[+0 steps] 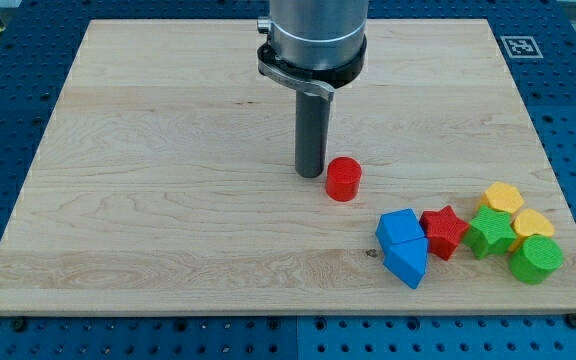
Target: Slide the red circle slightly right
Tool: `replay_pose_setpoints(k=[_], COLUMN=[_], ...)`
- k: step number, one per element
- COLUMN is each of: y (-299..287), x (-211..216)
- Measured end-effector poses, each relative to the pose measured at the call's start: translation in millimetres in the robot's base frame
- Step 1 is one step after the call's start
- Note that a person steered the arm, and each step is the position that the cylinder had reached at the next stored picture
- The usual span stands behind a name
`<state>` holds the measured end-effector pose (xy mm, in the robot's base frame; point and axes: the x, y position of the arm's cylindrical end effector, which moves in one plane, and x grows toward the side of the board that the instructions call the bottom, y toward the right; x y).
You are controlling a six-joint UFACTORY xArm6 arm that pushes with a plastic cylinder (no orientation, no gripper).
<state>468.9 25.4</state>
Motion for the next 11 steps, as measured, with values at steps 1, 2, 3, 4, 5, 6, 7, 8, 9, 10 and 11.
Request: replay_pose_setpoints(k=[1,2,3,4,5,6,7,8,9,10,11], y=[26.1,46.3,44.5,9.2,-1.1,5.2,34.6,72.7,98.7,94.7,67.7], x=[3.5,9.2,12.7,12.7,14.4,32.2,37.8,34.3,34.3,33.2,-4.5])
